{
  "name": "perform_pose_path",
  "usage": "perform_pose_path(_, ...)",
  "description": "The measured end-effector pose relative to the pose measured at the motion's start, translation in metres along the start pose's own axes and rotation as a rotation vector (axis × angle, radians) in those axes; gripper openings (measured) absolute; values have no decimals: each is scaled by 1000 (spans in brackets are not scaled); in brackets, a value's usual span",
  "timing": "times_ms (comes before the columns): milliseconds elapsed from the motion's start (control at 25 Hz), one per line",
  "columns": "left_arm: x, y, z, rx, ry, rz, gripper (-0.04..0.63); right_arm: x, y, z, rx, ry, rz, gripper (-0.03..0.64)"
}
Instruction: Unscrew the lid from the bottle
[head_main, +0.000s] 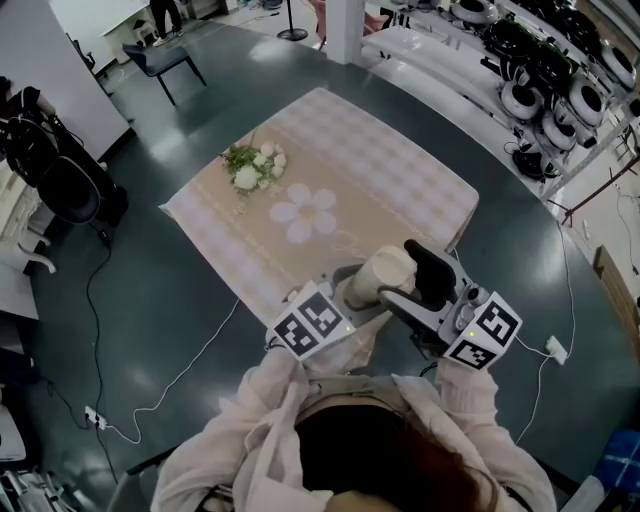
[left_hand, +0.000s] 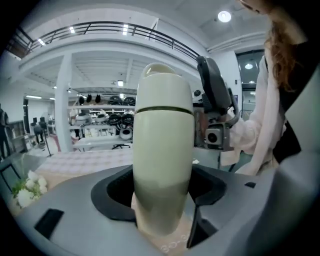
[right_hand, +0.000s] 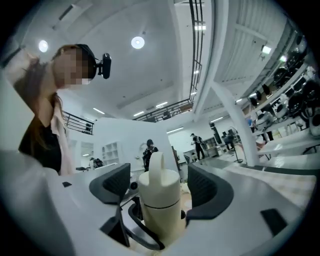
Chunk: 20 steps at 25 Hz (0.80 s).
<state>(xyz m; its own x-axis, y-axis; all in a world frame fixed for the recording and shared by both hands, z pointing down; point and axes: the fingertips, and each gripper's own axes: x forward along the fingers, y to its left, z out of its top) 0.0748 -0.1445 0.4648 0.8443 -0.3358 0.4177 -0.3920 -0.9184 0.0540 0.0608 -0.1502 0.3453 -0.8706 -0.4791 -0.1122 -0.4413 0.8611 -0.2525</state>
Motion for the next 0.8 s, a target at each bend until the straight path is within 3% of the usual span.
perform_pose_path(80,1,1,0,6,6,9,314,4,-2,-6,-26,42,-60,317)
perform_pose_path(160,0,-3,-1,13,12,-32,314,5,2,-11,-66,87,-28,287)
perform_pose_path(240,-3,-13,-4,34,23,-113,314,4,13,-14,-91,125,77,285)
perform_pose_path(400,-15,-47,-8,93,39,-344,314,-4,45,-18,-120,217,392,285)
perform_pose_path(480,-18,-58,-5,103,17,-404,314,-9,54,-15,-112,221,498,285)
perform_pose_path(520,-19,-59,-3,100,4,-403,314,-10,54,-12,-98,210,507,287)
perform_pose_path(600,-17,-49,1,71,-12,-329,314,-6,42,-8,-70,174,419,306)
perform_pose_path(680,-13,-29,1,20,-7,-193,314,1,26,-6,-27,126,253,369)
perform_pose_path(800,-9,-8,-4,-20,22,-27,314,10,11,-9,100,77,44,374)
